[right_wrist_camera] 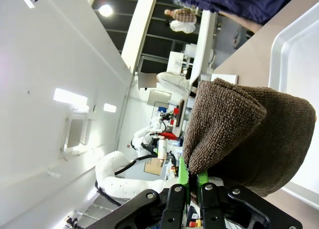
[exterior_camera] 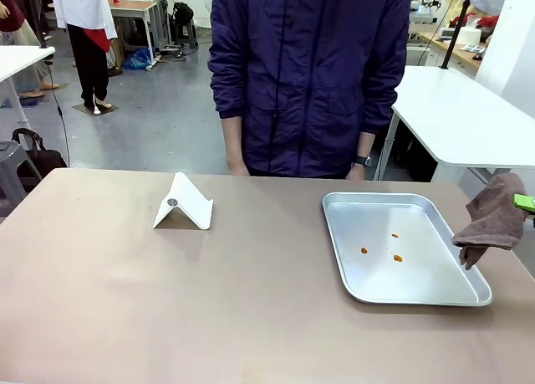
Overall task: Clean the surface of the table.
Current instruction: If a person points to the right, clean the right side of the table with your right hand, and if they point to the left, clean the left side with your left hand, then clean the area not pointed to by the person.
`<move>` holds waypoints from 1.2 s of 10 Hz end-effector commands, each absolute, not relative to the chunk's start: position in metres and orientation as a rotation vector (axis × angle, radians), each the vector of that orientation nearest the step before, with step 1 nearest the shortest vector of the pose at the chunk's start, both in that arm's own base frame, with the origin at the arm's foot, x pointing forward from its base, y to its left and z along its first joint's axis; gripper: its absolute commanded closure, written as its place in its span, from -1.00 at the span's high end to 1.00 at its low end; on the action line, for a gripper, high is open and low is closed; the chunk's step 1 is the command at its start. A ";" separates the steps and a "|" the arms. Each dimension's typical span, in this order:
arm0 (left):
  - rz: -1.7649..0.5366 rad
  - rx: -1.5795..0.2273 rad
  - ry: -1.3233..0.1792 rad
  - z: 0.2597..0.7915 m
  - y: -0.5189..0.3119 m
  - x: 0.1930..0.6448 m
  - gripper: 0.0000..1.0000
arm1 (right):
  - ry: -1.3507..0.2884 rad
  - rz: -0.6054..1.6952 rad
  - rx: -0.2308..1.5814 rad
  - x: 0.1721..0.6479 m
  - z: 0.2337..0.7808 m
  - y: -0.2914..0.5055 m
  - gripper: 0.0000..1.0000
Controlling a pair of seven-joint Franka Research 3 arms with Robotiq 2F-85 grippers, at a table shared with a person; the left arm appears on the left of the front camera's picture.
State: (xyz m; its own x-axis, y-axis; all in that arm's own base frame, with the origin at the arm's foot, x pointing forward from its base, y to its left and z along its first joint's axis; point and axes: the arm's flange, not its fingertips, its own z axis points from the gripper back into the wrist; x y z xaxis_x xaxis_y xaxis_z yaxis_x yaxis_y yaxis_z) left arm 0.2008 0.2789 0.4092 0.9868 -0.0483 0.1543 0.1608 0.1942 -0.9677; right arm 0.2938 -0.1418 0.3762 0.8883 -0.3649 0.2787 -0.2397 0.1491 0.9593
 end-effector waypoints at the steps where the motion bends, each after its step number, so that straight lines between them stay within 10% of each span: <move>1: -0.121 -1.440 -0.139 0.415 0.320 0.201 -0.59 | -0.514 -0.105 1.443 0.296 0.380 -0.140 -1.00; 12: -0.147 -1.368 -0.097 0.409 0.279 0.201 -0.59 | -0.514 -0.105 1.443 0.296 0.380 -0.140 -1.00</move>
